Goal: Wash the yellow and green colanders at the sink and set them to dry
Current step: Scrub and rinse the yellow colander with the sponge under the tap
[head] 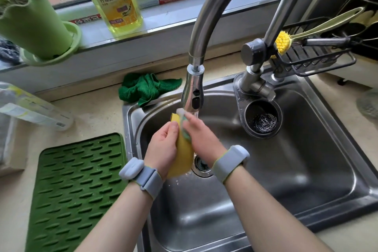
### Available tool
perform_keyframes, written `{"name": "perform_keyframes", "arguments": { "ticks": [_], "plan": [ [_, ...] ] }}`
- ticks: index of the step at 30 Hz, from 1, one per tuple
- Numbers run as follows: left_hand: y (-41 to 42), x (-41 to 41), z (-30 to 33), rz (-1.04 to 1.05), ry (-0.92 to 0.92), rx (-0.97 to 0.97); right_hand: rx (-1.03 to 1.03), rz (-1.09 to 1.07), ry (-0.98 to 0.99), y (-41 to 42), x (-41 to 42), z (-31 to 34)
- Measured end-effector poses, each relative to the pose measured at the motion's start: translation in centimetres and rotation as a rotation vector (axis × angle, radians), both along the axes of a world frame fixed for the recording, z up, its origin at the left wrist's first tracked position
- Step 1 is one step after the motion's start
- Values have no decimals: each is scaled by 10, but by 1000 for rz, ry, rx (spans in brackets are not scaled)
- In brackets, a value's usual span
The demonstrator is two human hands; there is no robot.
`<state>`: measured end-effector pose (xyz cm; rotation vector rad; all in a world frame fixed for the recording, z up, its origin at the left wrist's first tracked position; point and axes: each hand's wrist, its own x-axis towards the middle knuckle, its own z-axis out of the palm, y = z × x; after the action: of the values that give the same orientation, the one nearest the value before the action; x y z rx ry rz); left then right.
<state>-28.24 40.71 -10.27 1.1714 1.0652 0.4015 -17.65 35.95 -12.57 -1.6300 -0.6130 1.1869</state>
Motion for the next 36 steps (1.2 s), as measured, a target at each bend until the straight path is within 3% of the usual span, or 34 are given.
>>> {"name": "perform_keyframes", "arguments": {
  "ticks": [3,7,9,11,13,14,17,21,24,26,30,34,36],
  "plan": [
    [4,-2,2,19,-48,-105,56,99,-148,2,2,2],
    [5,1,9,134,-140,-196,-201,-181,183,-1,23,-10],
    [9,2,3,303,-226,-339,-218,-299,392,-6,11,-24],
    [11,6,-9,466,-242,-466,-191,-312,417,-14,-9,-24],
    [7,11,-20,563,-237,-480,-119,-272,313,-22,-24,-21],
    [3,13,-23,562,-219,-471,-109,-227,156,-22,-29,-17],
    [-7,17,-27,381,-137,-357,-96,-42,-357,-14,-41,-4],
    [-15,14,-23,175,-71,-233,-166,108,-660,6,-9,2],
    [-15,8,-18,111,-73,-215,-230,132,-414,10,36,3],
    [-11,10,-15,161,-114,-221,-149,38,-203,1,31,8],
    [-4,12,-17,272,-121,-268,96,0,-319,-1,-11,3],
    [-2,9,-9,266,-132,-310,-152,50,-231,11,24,-3],
    [0,12,-8,248,-107,-236,-72,-11,-119,5,16,2]
  ]
}}
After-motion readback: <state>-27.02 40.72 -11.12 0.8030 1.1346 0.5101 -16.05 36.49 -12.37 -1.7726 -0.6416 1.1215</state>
